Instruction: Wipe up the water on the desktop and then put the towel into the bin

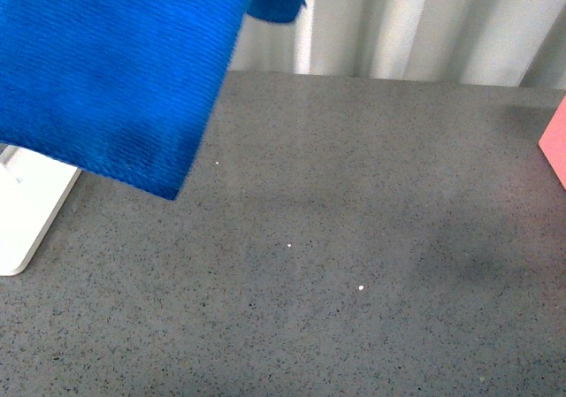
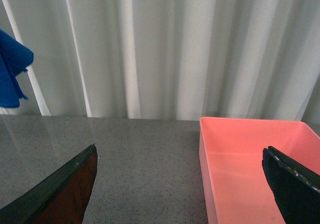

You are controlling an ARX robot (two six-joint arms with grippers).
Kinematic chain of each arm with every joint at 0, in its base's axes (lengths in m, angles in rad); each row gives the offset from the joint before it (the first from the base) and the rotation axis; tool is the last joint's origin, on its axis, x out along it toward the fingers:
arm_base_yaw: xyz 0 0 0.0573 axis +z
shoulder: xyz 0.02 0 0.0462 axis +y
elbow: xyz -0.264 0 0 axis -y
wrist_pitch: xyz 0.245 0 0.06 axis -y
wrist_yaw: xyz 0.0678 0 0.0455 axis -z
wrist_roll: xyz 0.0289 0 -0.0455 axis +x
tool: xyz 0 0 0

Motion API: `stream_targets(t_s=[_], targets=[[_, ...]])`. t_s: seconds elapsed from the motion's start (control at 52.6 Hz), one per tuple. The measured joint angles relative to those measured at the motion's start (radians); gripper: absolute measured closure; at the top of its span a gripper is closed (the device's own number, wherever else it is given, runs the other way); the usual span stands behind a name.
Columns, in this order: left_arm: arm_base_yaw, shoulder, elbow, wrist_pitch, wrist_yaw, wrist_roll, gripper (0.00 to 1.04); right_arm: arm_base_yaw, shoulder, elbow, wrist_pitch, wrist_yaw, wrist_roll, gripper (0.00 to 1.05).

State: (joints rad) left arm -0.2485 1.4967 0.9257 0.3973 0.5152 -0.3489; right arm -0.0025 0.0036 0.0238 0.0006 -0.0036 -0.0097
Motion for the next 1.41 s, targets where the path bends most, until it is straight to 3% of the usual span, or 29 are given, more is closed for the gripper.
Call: stream_targets(t_s=[0.171,0.247,0.342,0.399,0.475,0.589,0.931,1.311,1.406], targets=[[-0.055,0.044,-0.002,0.001,-0.063,0.013,1.0,-0.002,0.005,0.002,-0.007,-0.01,0.009,0.07],[-0.051,0.044,-0.002,0.001,-0.066,0.014,1.0,-0.037,0.158,0.108,-0.267,-0.174,0.136,0.07],[-0.051,0.043,-0.002,0.001,-0.066,0.015,1.0,-0.031,0.332,0.19,-0.413,-0.325,0.211,0.07],[-0.051,0.044,-0.002,0.001,-0.067,0.015,1.0,-0.026,0.399,0.216,-0.41,-0.43,0.207,0.07],[-0.051,0.045,-0.002,0.001,-0.067,0.015,1.0,-0.02,0.537,0.291,-0.357,-0.644,0.175,0.07],[-0.053,0.045,-0.002,0.001,-0.065,0.015,1.0,0.023,0.725,0.36,-0.23,-0.78,0.159,0.07],[-0.052,0.045,-0.002,0.001,-0.066,0.015,1.0,0.152,1.268,0.486,0.169,-0.796,0.187,0.07],[-0.053,0.045,-0.002,0.001,-0.066,0.015,1.0,0.288,1.569,0.636,0.245,-0.803,0.132,0.07],[-0.053,0.045,-0.002,0.001,-0.066,0.015,1.0,0.313,1.635,0.696,0.278,-0.842,0.091,0.07]])
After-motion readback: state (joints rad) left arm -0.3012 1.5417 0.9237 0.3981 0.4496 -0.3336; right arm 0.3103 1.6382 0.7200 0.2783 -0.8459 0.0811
